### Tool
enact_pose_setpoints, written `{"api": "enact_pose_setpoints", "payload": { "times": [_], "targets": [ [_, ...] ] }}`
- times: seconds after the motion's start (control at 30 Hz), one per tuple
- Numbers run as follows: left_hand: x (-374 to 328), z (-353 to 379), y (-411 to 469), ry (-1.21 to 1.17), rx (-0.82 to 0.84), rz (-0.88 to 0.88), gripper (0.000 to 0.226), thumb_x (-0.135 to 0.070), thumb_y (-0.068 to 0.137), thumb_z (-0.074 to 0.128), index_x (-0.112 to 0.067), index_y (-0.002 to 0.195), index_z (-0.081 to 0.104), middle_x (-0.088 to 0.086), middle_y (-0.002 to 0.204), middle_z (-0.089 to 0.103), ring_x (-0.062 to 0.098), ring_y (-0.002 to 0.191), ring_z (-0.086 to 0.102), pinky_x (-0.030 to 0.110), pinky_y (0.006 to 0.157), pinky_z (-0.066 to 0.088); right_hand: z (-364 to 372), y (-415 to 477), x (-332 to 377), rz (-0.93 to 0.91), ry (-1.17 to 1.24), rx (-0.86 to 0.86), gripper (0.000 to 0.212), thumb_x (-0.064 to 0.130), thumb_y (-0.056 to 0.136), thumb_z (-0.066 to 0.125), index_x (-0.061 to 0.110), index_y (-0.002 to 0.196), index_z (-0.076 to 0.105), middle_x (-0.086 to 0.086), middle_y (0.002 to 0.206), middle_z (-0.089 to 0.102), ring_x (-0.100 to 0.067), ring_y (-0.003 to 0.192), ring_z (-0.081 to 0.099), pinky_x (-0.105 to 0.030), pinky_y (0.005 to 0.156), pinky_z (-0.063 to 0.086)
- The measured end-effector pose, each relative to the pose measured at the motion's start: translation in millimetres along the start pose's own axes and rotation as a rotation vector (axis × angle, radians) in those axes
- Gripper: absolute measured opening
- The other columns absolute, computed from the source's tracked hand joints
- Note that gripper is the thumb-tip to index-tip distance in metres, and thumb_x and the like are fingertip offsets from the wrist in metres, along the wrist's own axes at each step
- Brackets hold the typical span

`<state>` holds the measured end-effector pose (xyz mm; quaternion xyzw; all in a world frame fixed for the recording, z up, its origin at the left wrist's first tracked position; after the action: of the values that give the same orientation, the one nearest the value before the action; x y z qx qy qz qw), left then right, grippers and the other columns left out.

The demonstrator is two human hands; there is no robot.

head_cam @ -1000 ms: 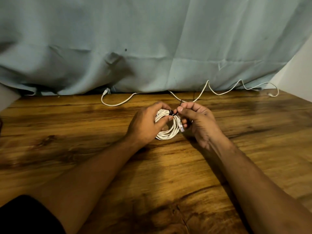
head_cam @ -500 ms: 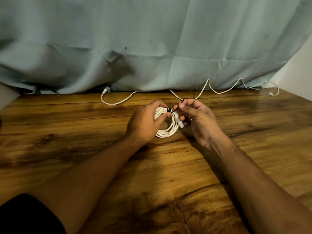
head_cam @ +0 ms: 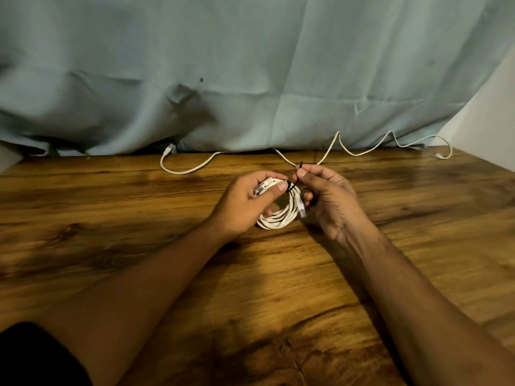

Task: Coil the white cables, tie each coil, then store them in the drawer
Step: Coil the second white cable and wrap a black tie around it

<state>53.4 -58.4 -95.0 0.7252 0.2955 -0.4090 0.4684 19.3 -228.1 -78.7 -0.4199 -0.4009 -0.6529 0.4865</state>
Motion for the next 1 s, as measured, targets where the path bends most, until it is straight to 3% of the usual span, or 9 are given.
{"api": "enact_pose_setpoints", "payload": {
  "times": [0.17, 0.3, 0.4, 0.57, 0.67, 0.77, 0.87, 0.93, 1.0],
  "targets": [
    [0.7, -0.5, 2.7, -0.223, -0.001, -0.117, 0.022, -0.010, 0.100, 0.062, -0.017, 0.118, 0.072, 0.007, 0.107, 0.078, 0.015, 0.075, 0.066, 0.034, 0.076, 0.055, 0.7, 0.2, 0.9, -0.005, 0.053, 0.034, 0.011, 0.005, 0.090, 0.070, 0.013, 0.096, 0.071, -0.003, 0.083, 0.072, -0.005, 0.052, 0.045, -0.019, 0.053, 0.038],
    [-6.5, -2.1, 3.1, -0.232, -0.061, -0.045, 0.028, 0.001, 0.097, 0.062, -0.008, 0.123, 0.070, 0.010, 0.113, 0.077, 0.017, 0.098, 0.072, 0.027, 0.089, 0.058, -0.4, 1.8, 4.4, -0.036, 0.097, 0.078, 0.016, 0.006, 0.084, 0.074, 0.010, 0.099, 0.072, -0.006, 0.086, 0.072, -0.007, 0.061, 0.054, -0.018, 0.060, 0.048],
    [-9.3, -2.0, 1.7, -0.088, -0.093, 0.073, 0.030, 0.002, 0.096, 0.064, -0.013, 0.121, 0.070, 0.001, 0.115, 0.076, 0.010, 0.106, 0.071, 0.021, 0.092, 0.053, -2.3, -0.3, 6.5, -0.074, 0.004, 0.077, 0.017, 0.002, 0.089, 0.072, 0.007, 0.104, 0.073, -0.006, 0.087, 0.073, -0.008, 0.068, 0.059, -0.020, 0.063, 0.051],
    [-4.4, -2.7, 2.9, -0.013, -0.099, 0.089, 0.031, 0.000, 0.095, 0.067, -0.017, 0.122, 0.070, -0.004, 0.112, 0.076, 0.007, 0.104, 0.071, 0.018, 0.089, 0.052, 1.4, -4.6, 7.2, -0.149, -0.090, 0.017, 0.021, -0.007, 0.088, 0.071, -0.004, 0.109, 0.072, -0.003, 0.076, 0.074, -0.003, 0.057, 0.061, -0.015, 0.057, 0.050],
    [-4.4, -4.5, 3.3, 0.008, -0.101, 0.092, 0.031, -0.001, 0.096, 0.067, -0.013, 0.124, 0.071, -0.005, 0.112, 0.076, 0.005, 0.103, 0.071, 0.015, 0.086, 0.051, -0.8, -4.6, 7.7, -0.184, -0.144, -0.006, 0.020, -0.007, 0.085, 0.074, 0.001, 0.104, 0.073, -0.003, 0.079, 0.077, -0.005, 0.064, 0.068, -0.016, 0.059, 0.052],
    [-3.5, -5.0, 3.5, 0.007, -0.105, 0.084, 0.030, -0.001, 0.096, 0.067, -0.014, 0.123, 0.071, -0.004, 0.112, 0.076, 0.007, 0.103, 0.072, 0.018, 0.086, 0.053, -5.1, -3.0, 8.9, -0.240, -0.298, -0.016, 0.014, -0.004, 0.085, 0.077, 0.003, 0.098, 0.075, 0.000, 0.078, 0.078, -0.007, 0.071, 0.071, -0.020, 0.065, 0.056],
    [-1.6, -6.4, 4.6, 0.032, -0.108, 0.090, 0.030, -0.004, 0.096, 0.067, -0.016, 0.123, 0.072, -0.004, 0.112, 0.076, 0.009, 0.104, 0.072, 0.021, 0.088, 0.054, -6.3, -0.1, 9.7, -0.360, -0.534, 0.010, 0.018, -0.002, 0.086, 0.078, 0.017, 0.090, 0.079, 0.003, 0.081, 0.079, -0.010, 0.077, 0.072, -0.027, 0.075, 0.059],
    [-1.3, -7.4, 4.8, 0.039, -0.112, 0.098, 0.029, -0.004, 0.096, 0.067, -0.018, 0.122, 0.072, -0.004, 0.112, 0.076, 0.008, 0.104, 0.072, 0.019, 0.088, 0.054, -6.4, 1.7, 10.3, -0.441, -0.666, 0.014, 0.026, 0.000, 0.088, 0.077, 0.026, 0.088, 0.079, 0.007, 0.080, 0.079, -0.007, 0.075, 0.071, -0.025, 0.074, 0.057],
    [-1.9, -7.3, 4.7, 0.037, -0.111, 0.101, 0.029, -0.004, 0.096, 0.066, -0.020, 0.121, 0.072, -0.006, 0.111, 0.076, 0.007, 0.103, 0.071, 0.017, 0.086, 0.053, -7.8, 2.7, 12.1, -0.490, -0.781, -0.003, 0.020, 0.004, 0.089, 0.078, 0.023, 0.091, 0.080, 0.006, 0.080, 0.079, -0.006, 0.071, 0.069, -0.023, 0.069, 0.056]
  ]
}}
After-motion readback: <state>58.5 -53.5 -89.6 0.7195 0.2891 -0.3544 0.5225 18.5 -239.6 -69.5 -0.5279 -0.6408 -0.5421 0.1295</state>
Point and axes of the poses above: each hand's wrist, its own y-axis towards the middle knuckle, its own z-axis out of the palm, x = y × z, the point moved 2 cm from there along y, towards the middle knuckle
